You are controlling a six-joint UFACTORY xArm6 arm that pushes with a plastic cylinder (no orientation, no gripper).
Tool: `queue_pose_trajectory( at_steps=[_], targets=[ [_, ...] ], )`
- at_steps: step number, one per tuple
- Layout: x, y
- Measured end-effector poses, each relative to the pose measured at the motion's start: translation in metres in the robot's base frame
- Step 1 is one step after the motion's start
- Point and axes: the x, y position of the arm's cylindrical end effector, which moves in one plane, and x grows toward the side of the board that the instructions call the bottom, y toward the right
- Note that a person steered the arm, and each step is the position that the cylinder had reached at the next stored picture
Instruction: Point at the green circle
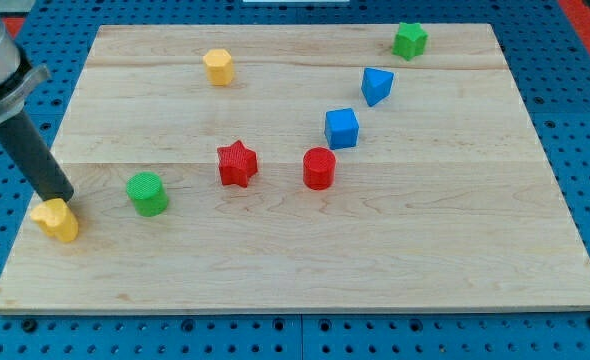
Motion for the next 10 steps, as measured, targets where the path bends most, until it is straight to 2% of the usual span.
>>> queue_pose_trajectory(
  at_steps=[2, 4, 5, 7, 10],
  targets=[
    [0.037, 0.0],
    [-0.04, 0.0],
    [-0.064, 0.006],
    [-0.079, 0.01],
    [-0.073, 0.002]
  ],
)
